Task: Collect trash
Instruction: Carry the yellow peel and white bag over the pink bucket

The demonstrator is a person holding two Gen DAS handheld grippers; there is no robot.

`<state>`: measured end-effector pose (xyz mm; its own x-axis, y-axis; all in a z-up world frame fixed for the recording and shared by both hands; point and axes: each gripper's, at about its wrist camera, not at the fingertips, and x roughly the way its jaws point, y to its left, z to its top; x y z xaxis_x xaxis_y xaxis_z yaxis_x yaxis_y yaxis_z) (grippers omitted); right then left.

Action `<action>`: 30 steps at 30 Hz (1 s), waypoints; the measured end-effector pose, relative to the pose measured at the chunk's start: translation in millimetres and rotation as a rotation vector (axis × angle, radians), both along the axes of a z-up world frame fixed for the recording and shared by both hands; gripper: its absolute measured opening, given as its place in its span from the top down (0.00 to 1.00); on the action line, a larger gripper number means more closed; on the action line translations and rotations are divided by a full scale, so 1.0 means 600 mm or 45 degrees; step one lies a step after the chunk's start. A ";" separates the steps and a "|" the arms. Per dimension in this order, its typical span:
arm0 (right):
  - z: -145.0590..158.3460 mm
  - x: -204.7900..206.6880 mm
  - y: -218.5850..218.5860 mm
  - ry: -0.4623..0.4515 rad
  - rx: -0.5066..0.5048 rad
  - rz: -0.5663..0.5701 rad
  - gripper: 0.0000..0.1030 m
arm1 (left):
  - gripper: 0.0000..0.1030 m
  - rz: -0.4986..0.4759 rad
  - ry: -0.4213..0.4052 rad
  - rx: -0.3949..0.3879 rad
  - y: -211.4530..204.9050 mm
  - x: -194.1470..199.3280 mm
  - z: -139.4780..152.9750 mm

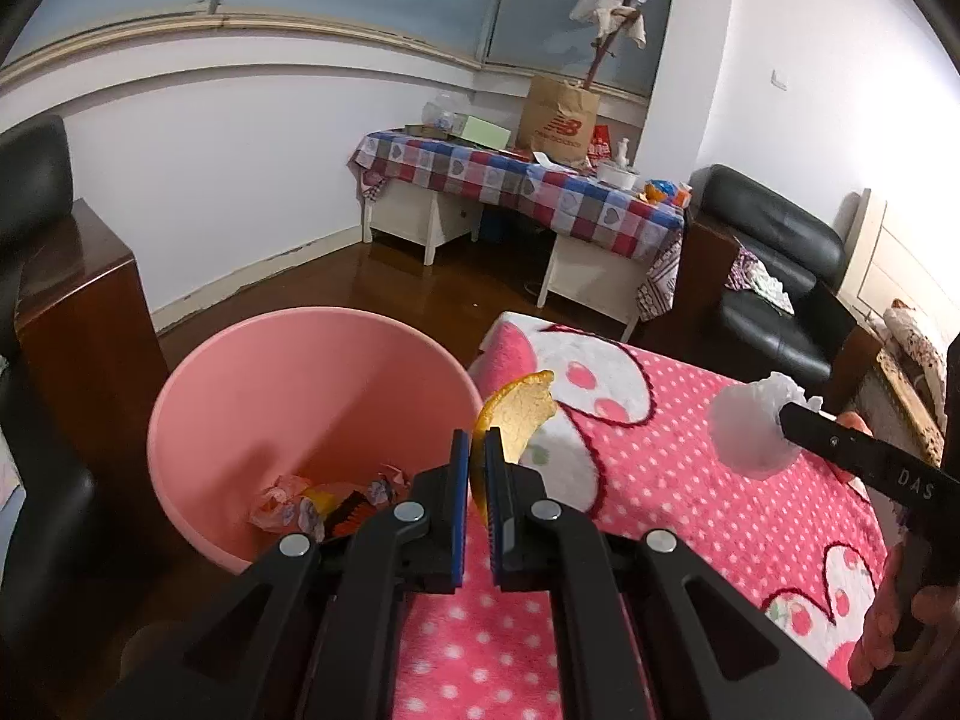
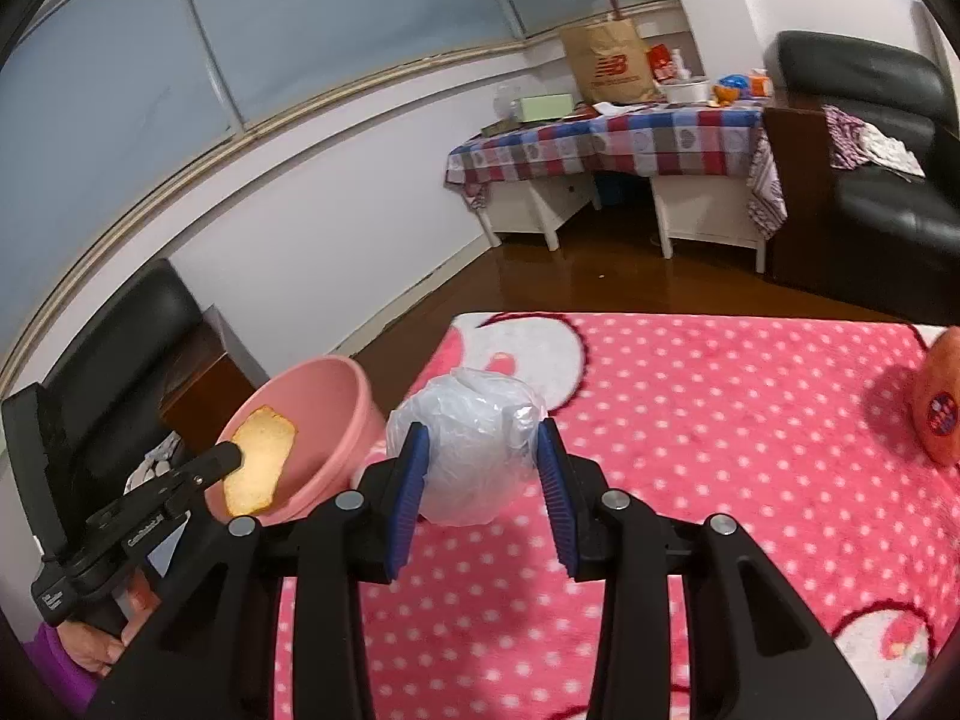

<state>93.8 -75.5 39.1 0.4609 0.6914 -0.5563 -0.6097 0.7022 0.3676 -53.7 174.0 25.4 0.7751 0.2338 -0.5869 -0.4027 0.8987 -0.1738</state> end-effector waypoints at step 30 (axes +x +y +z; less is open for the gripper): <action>-0.005 -0.033 0.257 0.060 -0.056 0.383 0.63 | 0.95 0.223 0.053 -0.039 0.125 -0.028 -0.047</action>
<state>73.8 78.5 36.1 0.2125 0.7675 -0.6048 -0.7756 0.5090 0.3734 -70.3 249.1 -2.9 0.6991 0.3444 -0.6267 -0.5599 0.8087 -0.1802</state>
